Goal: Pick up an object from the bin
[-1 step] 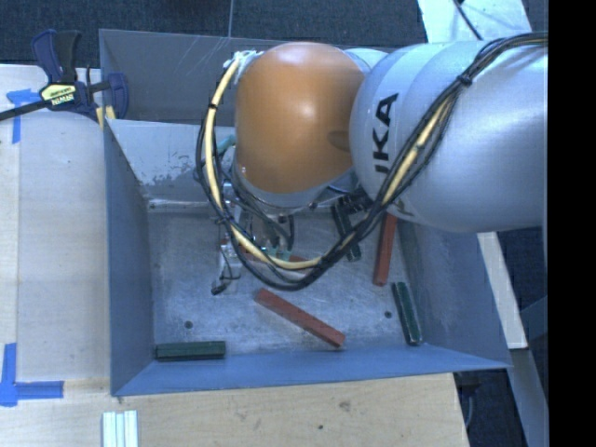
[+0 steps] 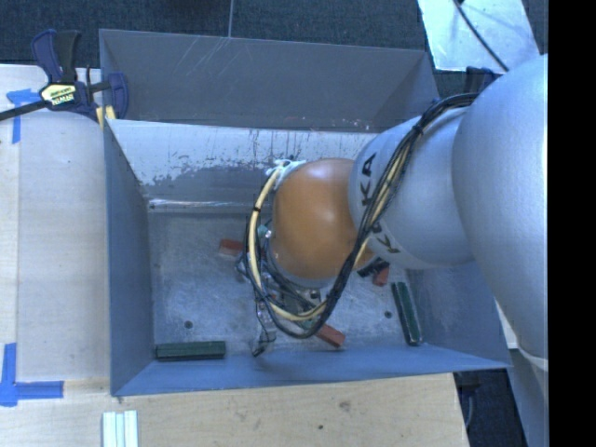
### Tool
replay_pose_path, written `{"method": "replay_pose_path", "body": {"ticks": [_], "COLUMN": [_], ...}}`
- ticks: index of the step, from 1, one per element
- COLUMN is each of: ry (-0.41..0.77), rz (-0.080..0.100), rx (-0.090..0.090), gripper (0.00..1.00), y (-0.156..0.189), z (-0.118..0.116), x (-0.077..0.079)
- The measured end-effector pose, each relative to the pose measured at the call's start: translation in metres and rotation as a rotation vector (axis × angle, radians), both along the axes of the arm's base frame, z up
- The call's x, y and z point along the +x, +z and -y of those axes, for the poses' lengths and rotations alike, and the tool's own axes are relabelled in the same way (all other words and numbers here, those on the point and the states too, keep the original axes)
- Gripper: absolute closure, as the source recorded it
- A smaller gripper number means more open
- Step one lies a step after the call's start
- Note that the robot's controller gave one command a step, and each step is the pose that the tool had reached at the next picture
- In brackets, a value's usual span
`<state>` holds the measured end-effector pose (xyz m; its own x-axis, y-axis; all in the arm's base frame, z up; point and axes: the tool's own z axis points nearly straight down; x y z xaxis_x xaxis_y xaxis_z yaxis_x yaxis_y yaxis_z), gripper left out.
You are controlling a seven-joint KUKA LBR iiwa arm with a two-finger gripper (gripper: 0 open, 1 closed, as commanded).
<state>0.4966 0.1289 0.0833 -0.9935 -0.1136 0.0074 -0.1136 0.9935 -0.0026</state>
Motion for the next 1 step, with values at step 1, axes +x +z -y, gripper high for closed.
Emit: {"method": "replay_pose_path", "body": {"ticks": [1], "ry": [-0.094], "rz": [0.007], "rx": [-0.001], "gripper": [0.0], "y": [0.0158], "z": [0.0747], "x": [-0.0032]}}
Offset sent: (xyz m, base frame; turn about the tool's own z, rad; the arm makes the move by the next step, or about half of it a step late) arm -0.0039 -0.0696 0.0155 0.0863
